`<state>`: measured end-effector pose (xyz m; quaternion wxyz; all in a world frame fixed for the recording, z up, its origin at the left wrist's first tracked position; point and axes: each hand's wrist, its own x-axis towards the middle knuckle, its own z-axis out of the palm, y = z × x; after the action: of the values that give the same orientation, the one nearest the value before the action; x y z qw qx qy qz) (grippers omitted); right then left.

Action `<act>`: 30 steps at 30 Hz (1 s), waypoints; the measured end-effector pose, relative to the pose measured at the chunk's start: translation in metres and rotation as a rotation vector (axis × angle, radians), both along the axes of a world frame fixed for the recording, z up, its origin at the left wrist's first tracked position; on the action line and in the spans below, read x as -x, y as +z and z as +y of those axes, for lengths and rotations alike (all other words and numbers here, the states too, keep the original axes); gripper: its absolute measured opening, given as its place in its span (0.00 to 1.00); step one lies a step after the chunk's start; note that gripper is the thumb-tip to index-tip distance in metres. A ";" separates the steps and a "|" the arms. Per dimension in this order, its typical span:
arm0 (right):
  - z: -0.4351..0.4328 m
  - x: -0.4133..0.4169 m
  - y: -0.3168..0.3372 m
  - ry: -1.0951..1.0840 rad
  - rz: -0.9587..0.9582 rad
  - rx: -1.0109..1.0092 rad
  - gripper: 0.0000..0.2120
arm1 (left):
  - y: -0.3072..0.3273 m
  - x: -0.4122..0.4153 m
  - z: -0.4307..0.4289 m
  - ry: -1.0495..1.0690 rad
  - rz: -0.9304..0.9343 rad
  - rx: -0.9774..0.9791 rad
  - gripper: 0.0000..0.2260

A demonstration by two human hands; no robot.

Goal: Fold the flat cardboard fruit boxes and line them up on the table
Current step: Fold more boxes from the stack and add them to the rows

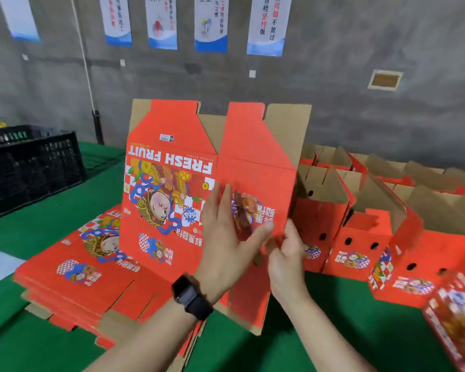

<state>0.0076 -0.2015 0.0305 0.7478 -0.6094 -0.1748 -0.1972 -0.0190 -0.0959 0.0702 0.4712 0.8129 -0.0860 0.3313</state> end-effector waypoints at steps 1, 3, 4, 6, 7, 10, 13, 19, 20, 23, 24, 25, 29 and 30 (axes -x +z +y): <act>-0.009 0.009 0.004 0.034 -0.008 -0.033 0.05 | 0.010 0.001 -0.021 -0.037 0.000 -0.005 0.49; -0.030 0.023 0.005 0.001 -0.041 0.032 0.14 | 0.025 0.005 -0.058 -0.073 0.050 0.013 0.52; -0.040 0.030 0.005 -0.035 -0.060 0.103 0.17 | 0.031 0.007 -0.073 -0.081 0.090 0.039 0.53; -0.056 0.042 0.003 -0.063 -0.087 0.169 0.17 | 0.040 0.011 -0.099 -0.074 0.143 0.105 0.52; -0.061 0.049 0.002 -0.081 -0.105 0.184 0.16 | 0.044 0.013 -0.109 -0.054 0.151 0.139 0.50; -0.076 0.069 0.004 0.067 -0.073 0.166 0.12 | 0.052 0.020 -0.127 0.044 0.110 0.211 0.39; -0.101 0.072 -0.001 0.280 0.022 0.162 0.16 | 0.055 0.032 -0.127 0.043 -0.011 0.149 0.25; -0.146 0.043 0.019 0.217 0.295 0.338 0.31 | 0.084 0.059 -0.092 0.041 -0.111 0.109 0.18; -0.151 0.037 0.020 0.203 0.312 0.382 0.26 | 0.089 0.064 -0.083 0.049 -0.132 0.104 0.16; -0.158 0.022 0.018 0.171 0.357 0.485 0.23 | 0.103 0.077 -0.058 0.022 -0.085 0.137 0.14; -0.158 0.018 0.019 0.162 0.357 0.492 0.23 | 0.107 0.081 -0.053 -0.008 -0.054 0.163 0.12; -0.157 0.016 0.021 0.160 0.346 0.487 0.23 | 0.110 0.085 -0.050 -0.049 -0.021 0.202 0.10; -0.144 0.005 0.045 0.175 0.236 0.500 0.26 | 0.116 0.098 -0.052 -0.227 0.072 0.356 0.10; -0.143 0.001 0.052 0.164 0.208 0.512 0.27 | 0.116 0.099 -0.053 -0.269 0.098 0.387 0.09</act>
<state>0.0064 -0.3441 0.0824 0.5970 -0.7792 -0.1898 -0.0221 -0.1180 -0.1493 0.1858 0.6616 0.7038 -0.1055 0.2362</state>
